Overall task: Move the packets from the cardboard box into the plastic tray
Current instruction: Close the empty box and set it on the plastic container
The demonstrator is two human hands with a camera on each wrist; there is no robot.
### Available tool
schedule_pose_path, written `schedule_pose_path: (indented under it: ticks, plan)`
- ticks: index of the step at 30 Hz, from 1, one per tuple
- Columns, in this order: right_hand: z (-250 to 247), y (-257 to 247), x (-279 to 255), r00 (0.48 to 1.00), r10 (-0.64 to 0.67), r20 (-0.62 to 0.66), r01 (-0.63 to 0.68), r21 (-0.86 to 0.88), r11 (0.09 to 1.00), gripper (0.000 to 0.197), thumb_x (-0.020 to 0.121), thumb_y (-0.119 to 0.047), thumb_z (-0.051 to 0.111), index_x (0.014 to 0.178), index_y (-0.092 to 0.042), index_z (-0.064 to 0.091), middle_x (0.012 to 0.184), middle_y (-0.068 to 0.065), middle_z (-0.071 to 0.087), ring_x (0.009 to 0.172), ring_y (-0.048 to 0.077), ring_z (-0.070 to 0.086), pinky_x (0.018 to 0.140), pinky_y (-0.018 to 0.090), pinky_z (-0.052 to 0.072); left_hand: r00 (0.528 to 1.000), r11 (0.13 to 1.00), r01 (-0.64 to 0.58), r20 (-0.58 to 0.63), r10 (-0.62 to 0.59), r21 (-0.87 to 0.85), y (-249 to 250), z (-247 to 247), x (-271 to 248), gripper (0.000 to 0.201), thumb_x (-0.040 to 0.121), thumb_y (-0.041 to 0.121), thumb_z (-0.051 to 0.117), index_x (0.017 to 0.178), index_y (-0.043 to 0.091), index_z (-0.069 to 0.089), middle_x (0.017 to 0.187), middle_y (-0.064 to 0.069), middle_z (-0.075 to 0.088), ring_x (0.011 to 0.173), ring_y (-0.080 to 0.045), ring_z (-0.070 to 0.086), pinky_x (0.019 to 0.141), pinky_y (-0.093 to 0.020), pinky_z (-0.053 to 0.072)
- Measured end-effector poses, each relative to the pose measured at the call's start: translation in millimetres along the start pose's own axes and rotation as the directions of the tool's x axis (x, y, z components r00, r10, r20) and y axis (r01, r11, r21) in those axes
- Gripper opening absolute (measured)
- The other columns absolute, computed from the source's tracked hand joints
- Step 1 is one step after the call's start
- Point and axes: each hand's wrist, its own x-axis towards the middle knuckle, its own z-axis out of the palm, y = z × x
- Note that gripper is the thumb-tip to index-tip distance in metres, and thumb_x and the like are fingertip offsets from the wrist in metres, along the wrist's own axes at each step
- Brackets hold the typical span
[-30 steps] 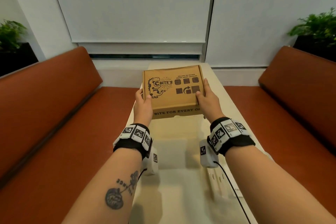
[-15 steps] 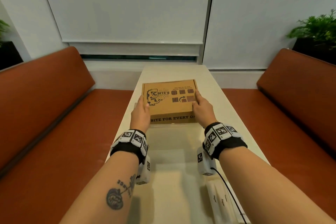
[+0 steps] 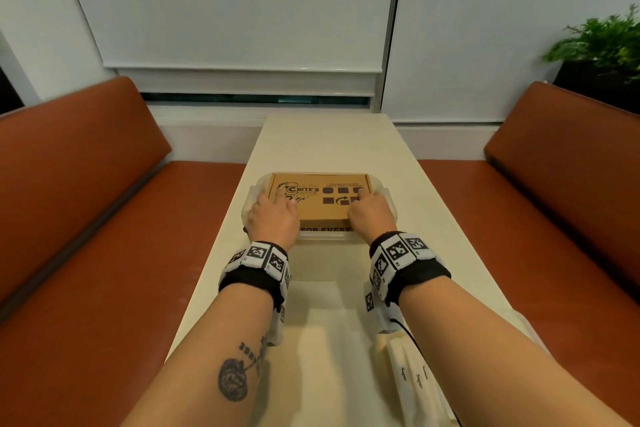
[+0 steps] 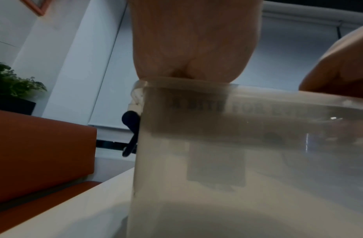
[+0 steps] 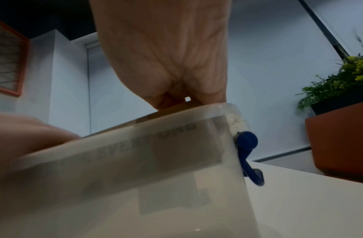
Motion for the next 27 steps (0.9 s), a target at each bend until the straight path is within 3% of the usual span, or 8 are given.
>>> schedule_pose_path:
  ticks: [5, 7, 9, 12, 15, 18, 21, 27]
  plan:
    - [4, 3, -1, 1.000, -0.001, 0.020, 0.002, -0.038, 0.999, 0.043, 0.094, -0.015, 0.033, 0.135, -0.010, 0.043, 0.133, 0.017, 0.048, 0.124, 0.033, 0.043, 0.101, 0.042, 0.038, 0.996, 0.992, -0.014, 0.090, 0.002, 0.124, 0, 2, 1, 0.055, 0.100, 0.043, 0.020, 0.149, 0.017, 0.022, 0.153, -0.018, 0.021, 0.137, -0.032, 0.029, 0.114, -0.046, 0.017]
    - [7, 4, -1, 0.999, -0.037, 0.037, 0.042, -0.127, 0.991, 0.039, 0.094, -0.017, 0.033, 0.128, -0.008, 0.049, 0.130, 0.017, 0.050, 0.121, 0.032, 0.044, 0.102, 0.041, 0.039, 0.994, 0.982, -0.039, 0.111, 0.019, 0.186, -1, 2, 2, 0.057, 0.100, 0.046, 0.017, 0.149, 0.019, 0.025, 0.156, -0.015, 0.016, 0.143, -0.029, 0.019, 0.117, -0.048, 0.002]
    - [12, 7, -3, 0.994, -0.099, 0.036, 0.105, -0.227, 0.968, 0.038, 0.096, -0.021, 0.031, 0.127, -0.008, 0.050, 0.133, 0.017, 0.049, 0.124, 0.031, 0.041, 0.106, 0.041, 0.034, 0.991, 0.976, -0.079, 0.123, 0.055, 0.202, -2, 3, 2, 0.056, 0.099, 0.046, 0.015, 0.148, 0.022, 0.029, 0.158, -0.011, 0.014, 0.146, -0.028, 0.009, 0.116, -0.049, -0.004]
    - [18, 10, -7, 0.980, -0.197, 0.018, 0.192, -0.323, 0.927, 0.046, 0.100, -0.030, 0.025, 0.140, -0.014, 0.041, 0.144, 0.014, 0.041, 0.133, 0.029, 0.034, 0.112, 0.040, 0.025, 0.984, 0.978, -0.128, 0.146, 0.105, 0.162, -4, 3, 1, 0.053, 0.100, 0.045, 0.015, 0.148, 0.026, 0.028, 0.159, -0.005, 0.013, 0.147, -0.024, 0.005, 0.118, -0.047, -0.002]
    - [20, 11, -5, 0.961, -0.257, 0.103, 0.277, -0.399, 0.874, 0.049, 0.102, -0.030, 0.018, 0.145, -0.014, 0.034, 0.151, 0.005, 0.034, 0.141, 0.026, 0.024, 0.114, 0.039, 0.022, 0.971, 0.973, -0.163, 0.201, 0.129, 0.162, -4, 3, 2, 0.053, 0.101, 0.043, 0.014, 0.149, 0.025, 0.026, 0.158, -0.002, 0.018, 0.146, -0.022, 0.013, 0.118, -0.044, 0.000]
    - [23, 13, 0, 0.957, -0.225, 0.180, 0.283, -0.432, 0.856, 0.049, 0.102, -0.028, 0.017, 0.144, -0.013, 0.035, 0.153, 0.004, 0.031, 0.142, 0.026, 0.021, 0.114, 0.041, 0.022, 0.961, 0.975, -0.167, 0.245, 0.127, 0.150, -5, 4, 4, 0.052, 0.101, 0.041, 0.014, 0.149, 0.023, 0.026, 0.158, -0.003, 0.019, 0.145, -0.021, 0.017, 0.118, -0.042, 0.004]
    - [24, 14, 2, 0.962, -0.167, 0.218, 0.250, -0.442, 0.862, 0.047, 0.101, -0.029, 0.017, 0.142, -0.015, 0.037, 0.153, 0.005, 0.029, 0.139, 0.030, 0.025, 0.109, 0.046, 0.031, 0.958, 0.977, -0.158, 0.261, 0.116, 0.146, -6, 5, 6, 0.052, 0.101, 0.040, 0.014, 0.148, 0.024, 0.027, 0.157, -0.002, 0.020, 0.144, -0.020, 0.019, 0.117, -0.041, 0.006]
    - [23, 13, 5, 0.962, -0.144, 0.232, 0.231, -0.410, 0.882, 0.045, 0.099, -0.026, 0.020, 0.136, -0.017, 0.043, 0.149, 0.001, 0.037, 0.135, 0.028, 0.033, 0.108, 0.045, 0.033, 0.948, 0.976, -0.152, 0.303, 0.098, 0.159, -5, 5, 8, 0.051, 0.101, 0.036, 0.012, 0.148, 0.023, 0.028, 0.157, -0.001, 0.019, 0.144, -0.019, 0.020, 0.117, -0.041, 0.007]
